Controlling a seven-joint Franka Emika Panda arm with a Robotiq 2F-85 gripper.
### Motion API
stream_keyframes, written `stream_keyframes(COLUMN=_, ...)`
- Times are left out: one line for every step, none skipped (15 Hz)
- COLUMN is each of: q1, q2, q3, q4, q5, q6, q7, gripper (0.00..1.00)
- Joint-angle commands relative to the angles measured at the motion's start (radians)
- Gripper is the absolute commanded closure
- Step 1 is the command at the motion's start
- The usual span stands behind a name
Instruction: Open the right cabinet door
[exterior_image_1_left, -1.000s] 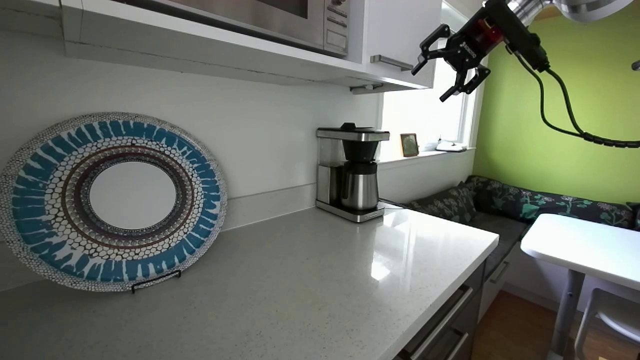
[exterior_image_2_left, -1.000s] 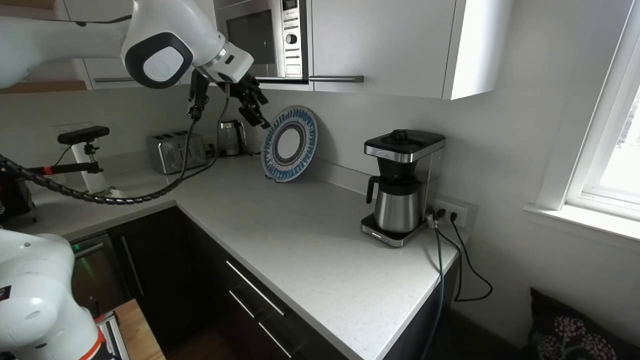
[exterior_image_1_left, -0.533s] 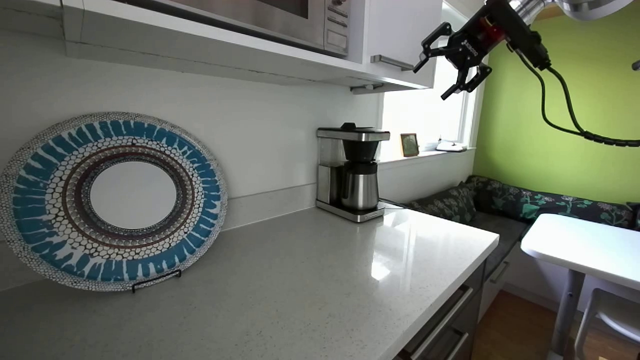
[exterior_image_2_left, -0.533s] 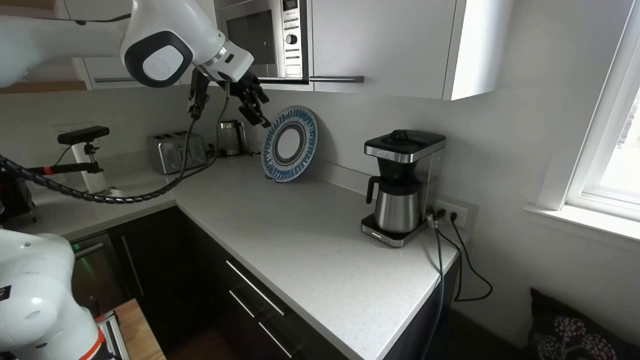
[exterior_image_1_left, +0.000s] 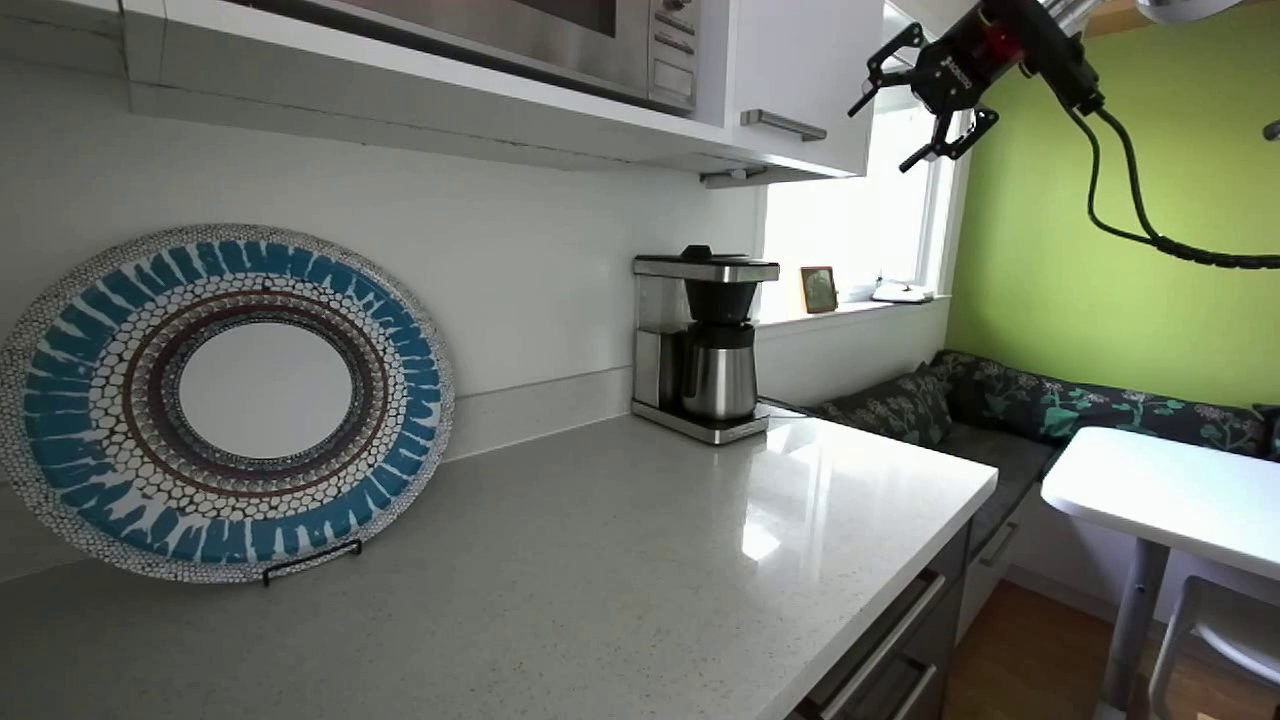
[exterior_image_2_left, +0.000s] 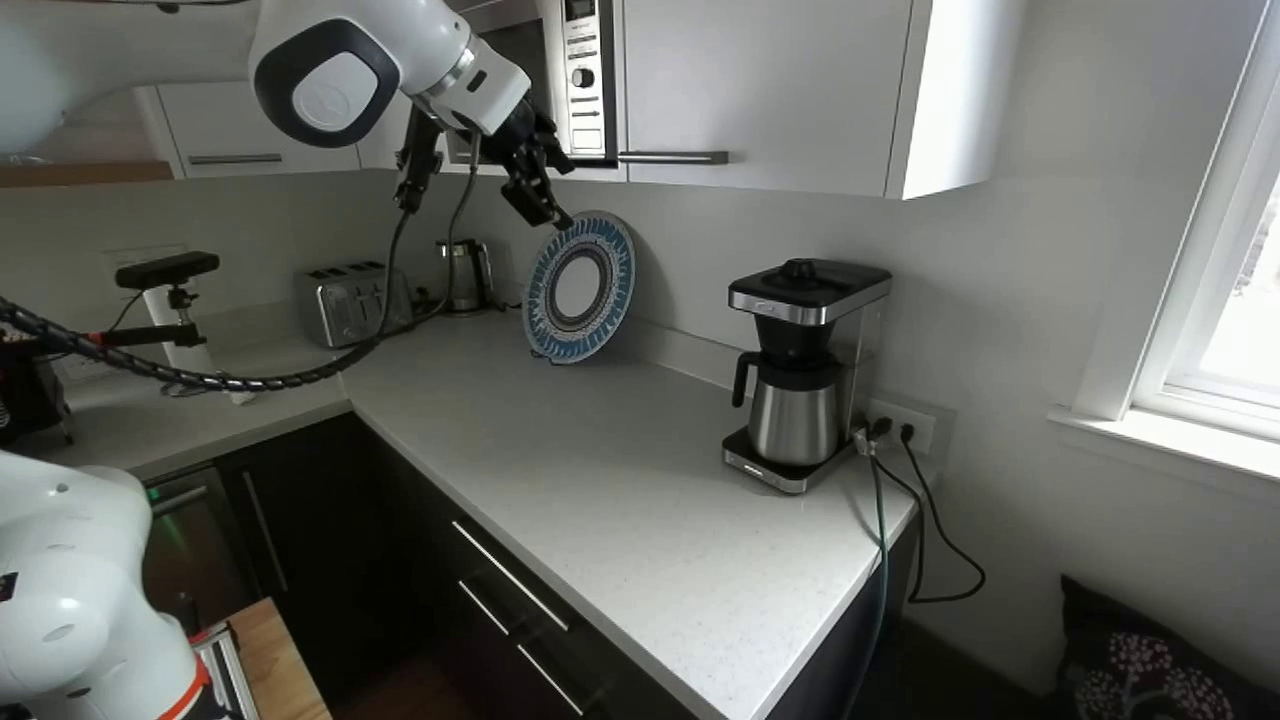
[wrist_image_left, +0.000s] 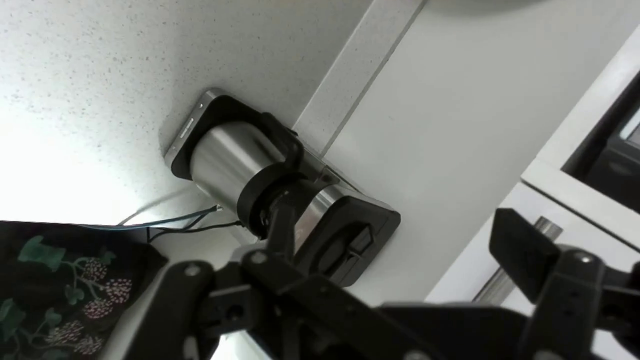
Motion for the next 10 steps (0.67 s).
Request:
stream_keyframes(q1=-0.002, q2=0.077, q3=-0.014, q4=0.082, q5=0.023, q6=-0.011, q7=0.035, gripper=0.00)
stream_keyframes(q1=0.000, q2=0.094, q3=-0.019, q4=0.097, q5=0.030, q6=-0.011, q7=0.038, gripper=0.00)
stream_keyframes(q1=0.002, q2=0.109, q3=-0.021, q4=0.119, q5=0.034, q6=-0.012, q7=0.043, gripper=0.00)
stream_keyframes(q1=0.003, q2=0.125, q3=-0.022, q4=0.139, q5=0.037, q6=-0.014, q7=0.051, gripper=0.00)
stream_keyframes(q1=0.006, q2=0.144, q3=-0.025, q4=0.163, q5=0.043, q6=-0.019, q7=0.057, gripper=0.00)
stream_keyframes(q1=0.005, q2=0.161, q3=-0.025, q4=0.185, q5=0.045, q6=-0.017, q7=0.070, gripper=0.00)
stream_keyframes(q1=0.004, q2=0.178, q3=-0.025, q4=0.207, q5=0.045, q6=-0.019, q7=0.085, gripper=0.00)
stream_keyframes(q1=0.005, q2=0.193, q3=-0.026, q4=0.227, q5=0.045, q6=-0.019, q7=0.096, gripper=0.00)
stream_keyframes(q1=0.002, q2=0.209, q3=-0.024, q4=0.250, q5=0.040, q6=-0.024, q7=0.115, gripper=0.00)
stream_keyframes(q1=0.002, q2=0.223, q3=-0.024, q4=0.268, q5=0.037, q6=-0.021, q7=0.129, gripper=0.00)
